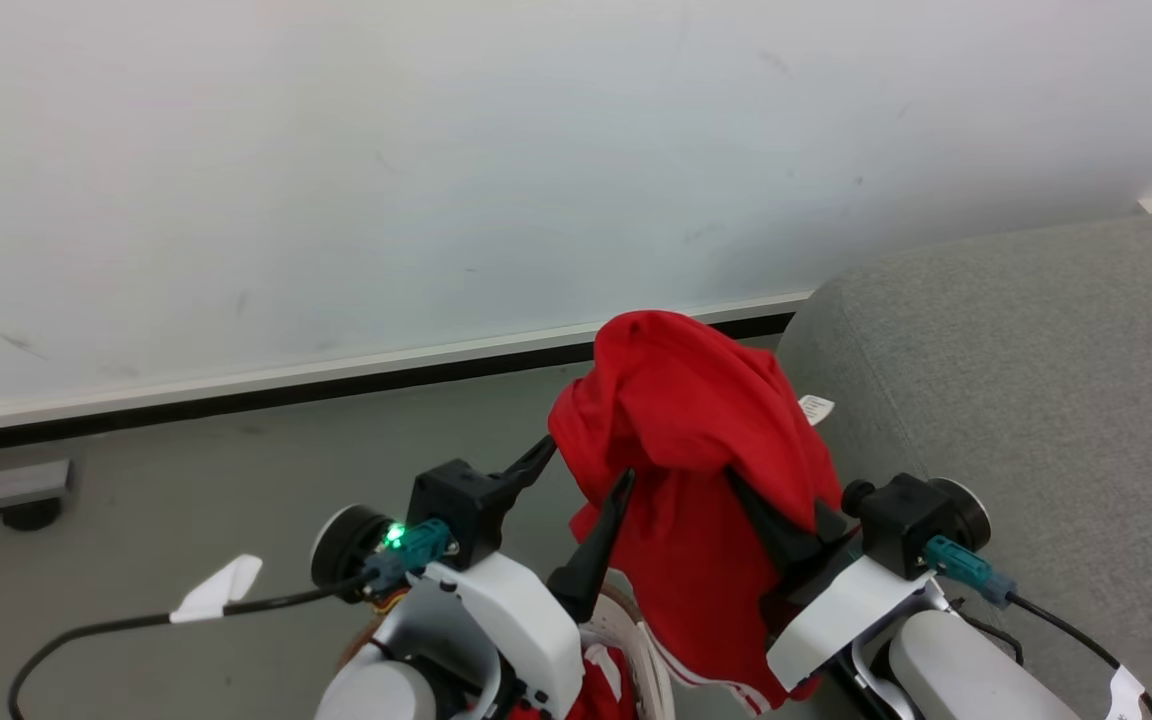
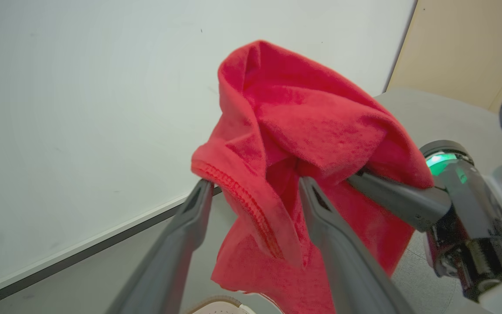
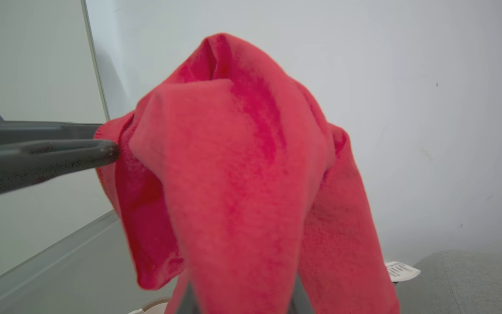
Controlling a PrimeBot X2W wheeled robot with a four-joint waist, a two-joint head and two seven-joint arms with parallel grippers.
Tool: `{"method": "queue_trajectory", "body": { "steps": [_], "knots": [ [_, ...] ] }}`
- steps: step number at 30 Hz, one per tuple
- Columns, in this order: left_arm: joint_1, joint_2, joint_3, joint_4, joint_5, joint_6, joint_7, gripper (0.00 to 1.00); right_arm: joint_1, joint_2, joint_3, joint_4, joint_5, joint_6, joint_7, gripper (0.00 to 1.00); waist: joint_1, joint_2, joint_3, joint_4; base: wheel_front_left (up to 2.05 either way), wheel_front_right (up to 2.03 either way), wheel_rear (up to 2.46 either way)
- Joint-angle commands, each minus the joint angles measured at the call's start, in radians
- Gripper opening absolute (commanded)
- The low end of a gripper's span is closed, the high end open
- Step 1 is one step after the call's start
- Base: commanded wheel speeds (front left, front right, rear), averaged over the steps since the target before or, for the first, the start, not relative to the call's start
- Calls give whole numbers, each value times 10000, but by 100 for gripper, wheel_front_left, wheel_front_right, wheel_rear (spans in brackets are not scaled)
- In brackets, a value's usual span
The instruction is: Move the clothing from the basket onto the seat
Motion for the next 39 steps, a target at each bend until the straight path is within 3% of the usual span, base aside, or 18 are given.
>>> {"method": "queue_trajectory", "body": {
  "steps": [1, 17, 26, 33, 39],
  "knots": [
    [162, 56, -12, 43, -63, 37, -89, 100, -99, -68, -95, -60, -24, -21, -3, 0, -1, 0, 2, -57, 0, 0, 0],
    [260, 61, -245, 112, -150, 80, -215, 100, 334, -481, -1161, -576, -305, -21, -3, 0, -1, 0, 221, -1885, 0, 0, 0],
    [-85, 6, -629, 53, 105, -7, -280, 100, 754, -980, -2101, -1360, -518, -21, -3, 0, -1, 0, 865, -2858, 0, 0, 0],
    [-462, 36, -926, -71, 290, -162, -162, 100, 1010, -855, -3175, -1942, -280, -21, -3, 0, -1, 0, 1791, -3154, 0, 0, 0],
    [-1232, 227, -1136, -385, 619, -376, 118, 100, 250, -810, -4103, -2223, 161, -21, -3, 0, -1, 0, 3350, -2987, 0, 0, 0]
  ]
}}
